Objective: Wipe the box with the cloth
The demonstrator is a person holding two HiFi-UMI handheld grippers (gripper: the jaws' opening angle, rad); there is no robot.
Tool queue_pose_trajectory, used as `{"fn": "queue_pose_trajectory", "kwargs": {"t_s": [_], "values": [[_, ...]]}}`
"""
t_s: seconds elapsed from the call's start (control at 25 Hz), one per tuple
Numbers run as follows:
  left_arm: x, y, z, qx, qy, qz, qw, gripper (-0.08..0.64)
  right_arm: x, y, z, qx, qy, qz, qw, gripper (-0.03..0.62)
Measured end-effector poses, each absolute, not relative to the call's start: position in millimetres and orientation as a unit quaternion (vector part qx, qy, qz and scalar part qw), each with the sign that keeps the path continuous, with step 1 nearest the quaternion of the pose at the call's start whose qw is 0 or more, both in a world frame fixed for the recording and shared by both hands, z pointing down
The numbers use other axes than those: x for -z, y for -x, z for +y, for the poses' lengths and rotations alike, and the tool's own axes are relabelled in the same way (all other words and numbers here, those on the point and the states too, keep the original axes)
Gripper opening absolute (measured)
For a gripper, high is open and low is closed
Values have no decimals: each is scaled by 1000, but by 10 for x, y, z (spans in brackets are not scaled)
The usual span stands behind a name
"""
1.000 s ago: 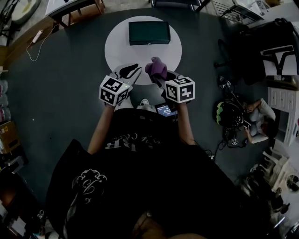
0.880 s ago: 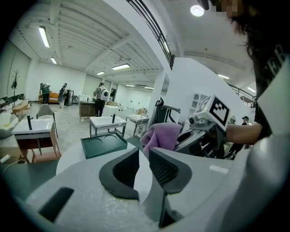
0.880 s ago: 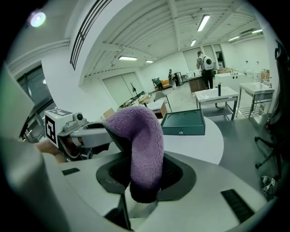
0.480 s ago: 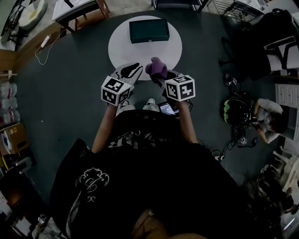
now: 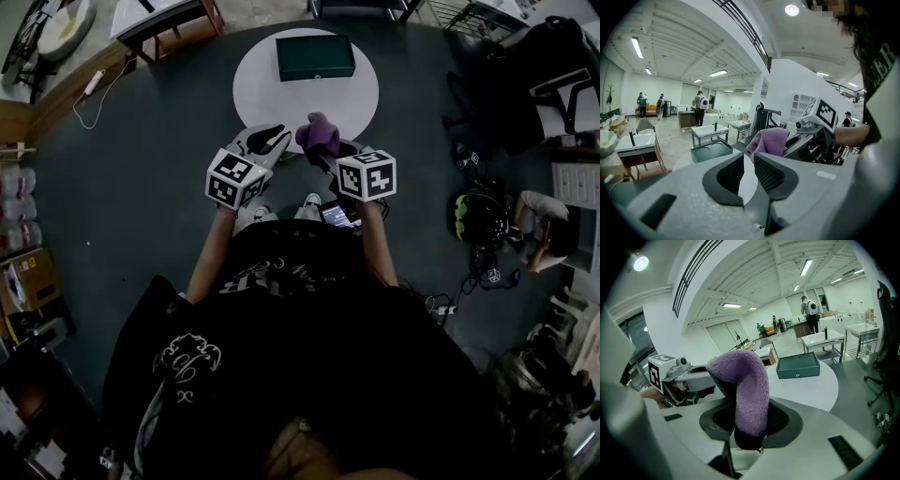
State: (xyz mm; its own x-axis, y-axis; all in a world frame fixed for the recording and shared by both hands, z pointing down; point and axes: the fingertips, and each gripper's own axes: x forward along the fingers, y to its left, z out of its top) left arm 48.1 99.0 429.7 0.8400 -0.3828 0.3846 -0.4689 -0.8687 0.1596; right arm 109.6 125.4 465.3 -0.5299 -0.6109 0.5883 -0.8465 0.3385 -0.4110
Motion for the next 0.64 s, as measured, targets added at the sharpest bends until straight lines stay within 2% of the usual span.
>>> {"fn": "queue_pose_trajectory", "kwargs": {"t_s": [0.64], "values": [[-4247, 191, 1142, -157, -956, -212, 131, 60, -4620, -475, 1423, -355, -477, -786, 170, 110]]}}
